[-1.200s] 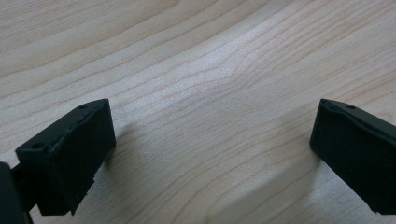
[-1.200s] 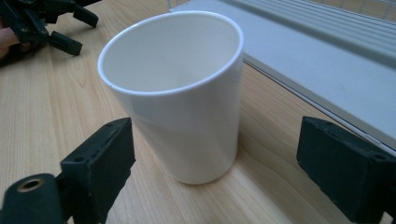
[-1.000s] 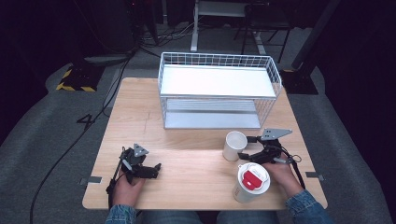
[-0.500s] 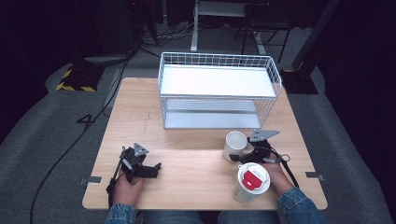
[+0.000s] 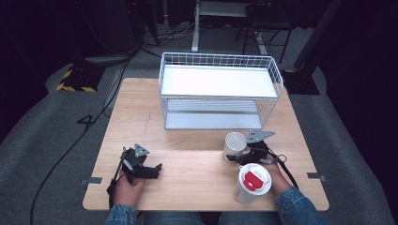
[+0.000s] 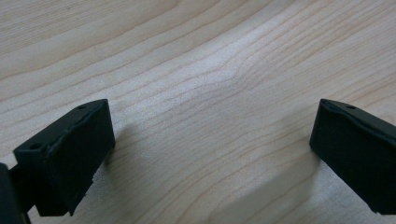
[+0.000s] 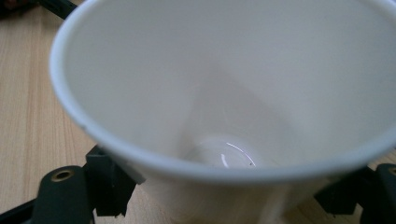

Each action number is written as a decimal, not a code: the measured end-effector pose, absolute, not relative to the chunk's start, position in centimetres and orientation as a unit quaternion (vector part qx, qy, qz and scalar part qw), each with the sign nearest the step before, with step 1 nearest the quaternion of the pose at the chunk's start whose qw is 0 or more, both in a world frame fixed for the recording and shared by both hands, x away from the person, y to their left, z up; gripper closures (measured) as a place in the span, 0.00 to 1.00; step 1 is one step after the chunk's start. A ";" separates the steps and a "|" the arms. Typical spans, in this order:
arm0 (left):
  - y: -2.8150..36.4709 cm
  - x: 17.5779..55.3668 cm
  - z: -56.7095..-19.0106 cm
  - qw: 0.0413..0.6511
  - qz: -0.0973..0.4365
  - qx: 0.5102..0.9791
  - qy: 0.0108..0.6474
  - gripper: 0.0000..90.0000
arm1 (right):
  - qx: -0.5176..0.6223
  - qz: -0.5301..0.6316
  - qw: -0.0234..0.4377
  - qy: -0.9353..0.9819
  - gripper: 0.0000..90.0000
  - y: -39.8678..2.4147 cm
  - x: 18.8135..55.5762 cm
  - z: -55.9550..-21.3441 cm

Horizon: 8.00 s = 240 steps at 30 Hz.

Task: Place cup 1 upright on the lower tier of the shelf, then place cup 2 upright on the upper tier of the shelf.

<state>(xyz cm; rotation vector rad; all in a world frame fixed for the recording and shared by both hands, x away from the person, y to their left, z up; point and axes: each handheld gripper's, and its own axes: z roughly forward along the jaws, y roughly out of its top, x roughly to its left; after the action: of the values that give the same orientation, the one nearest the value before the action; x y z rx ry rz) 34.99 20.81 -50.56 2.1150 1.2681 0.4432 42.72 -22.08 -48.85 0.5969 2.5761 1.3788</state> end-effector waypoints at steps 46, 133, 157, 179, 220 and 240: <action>20.8 35.0 -50.6 0.313 0.169 0.802 0.480 0.00 | 0.295 0.465 0.173 0.816 0.25 -22.0 47.3 -44.3; 20.6 35.2 -50.6 0.314 0.171 0.799 0.484 0.00 | 0.418 0.434 0.251 0.757 0.14 -21.3 52.2 -47.0; 20.7 35.5 -50.6 0.314 0.170 0.803 0.478 0.00 | 0.391 0.473 0.233 0.755 0.16 -26.7 45.2 -42.6; 20.7 35.7 -50.6 0.314 0.170 0.803 0.478 0.01 | 0.364 0.447 0.191 0.795 0.16 -31.8 39.2 -42.6; 20.7 35.7 -50.6 0.314 0.168 0.802 0.478 0.00 | 0.333 0.473 0.147 0.802 0.16 -34.8 31.1 -46.5; 20.6 35.7 -50.6 0.314 0.169 0.802 0.479 0.00 | 0.240 0.494 0.081 0.831 0.07 -31.5 27.5 -45.8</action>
<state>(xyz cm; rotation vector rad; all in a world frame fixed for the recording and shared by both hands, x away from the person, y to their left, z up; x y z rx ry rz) 35.73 20.65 -50.59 2.1139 1.2619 0.4450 27.48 -31.47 -45.77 0.7172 2.4851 1.4777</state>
